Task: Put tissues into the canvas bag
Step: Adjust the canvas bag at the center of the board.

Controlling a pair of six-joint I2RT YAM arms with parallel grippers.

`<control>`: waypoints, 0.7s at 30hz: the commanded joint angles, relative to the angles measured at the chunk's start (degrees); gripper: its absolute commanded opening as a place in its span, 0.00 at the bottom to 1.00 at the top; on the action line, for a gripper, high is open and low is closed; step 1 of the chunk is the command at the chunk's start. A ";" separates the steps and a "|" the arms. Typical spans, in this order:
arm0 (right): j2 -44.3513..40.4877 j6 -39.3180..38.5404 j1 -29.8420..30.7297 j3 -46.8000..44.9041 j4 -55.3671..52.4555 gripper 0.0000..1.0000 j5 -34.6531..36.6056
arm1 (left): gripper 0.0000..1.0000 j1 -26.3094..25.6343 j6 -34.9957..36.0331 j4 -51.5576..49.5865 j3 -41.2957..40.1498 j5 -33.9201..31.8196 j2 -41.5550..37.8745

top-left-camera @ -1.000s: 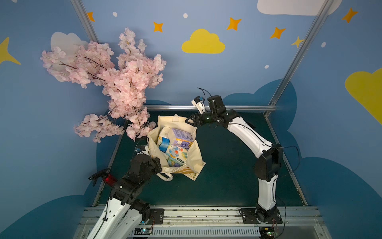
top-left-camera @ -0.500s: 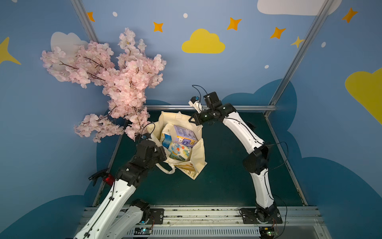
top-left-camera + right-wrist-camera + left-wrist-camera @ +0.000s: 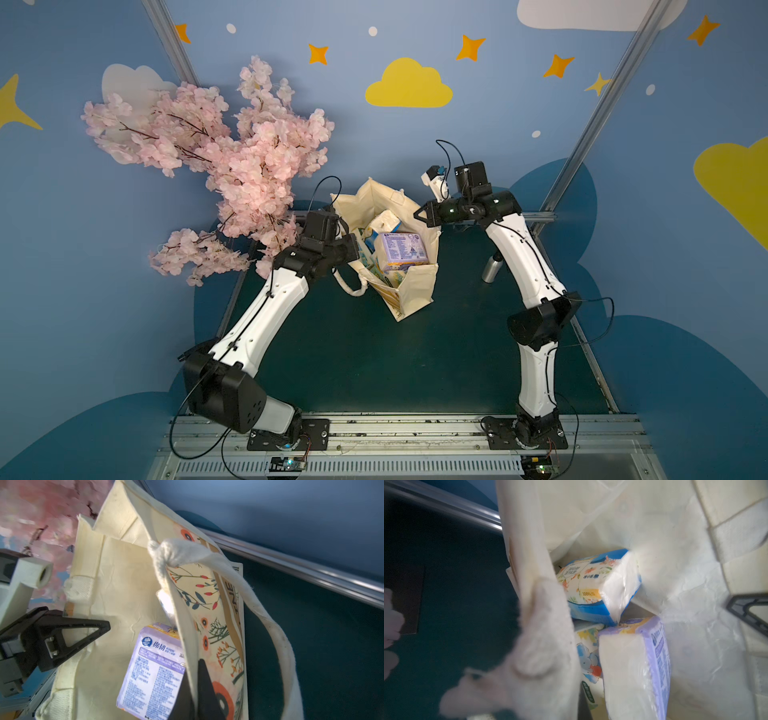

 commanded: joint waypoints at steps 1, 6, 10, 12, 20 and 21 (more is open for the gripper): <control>-1.27 1.58 -0.49 -4.41 0.33 0.00 0.25 | 0.07 1.35 1.10 -0.63 3.58 2.93 4.11; -3.70 1.23 -0.32 -9.96 2.73 0.43 3.43 | 0.20 3.15 1.27 -1.12 5.54 5.96 8.03; -6.08 0.14 0.03 -12.21 4.82 0.82 6.33 | 0.60 3.26 1.58 -0.42 6.12 6.35 6.95; -7.77 -0.99 0.45 -12.56 5.58 0.88 9.32 | 0.87 3.17 2.17 -0.18 6.09 5.64 5.30; -20.89 -6.08 1.19 -25.63 12.51 0.89 21.29 | 1.00 2.81 4.38 3.79 -5.55 -6.26 -9.02; -23.04 -6.57 1.18 -28.49 13.91 0.89 22.76 | 1.00 2.80 4.55 4.20 -7.54 -8.20 -11.13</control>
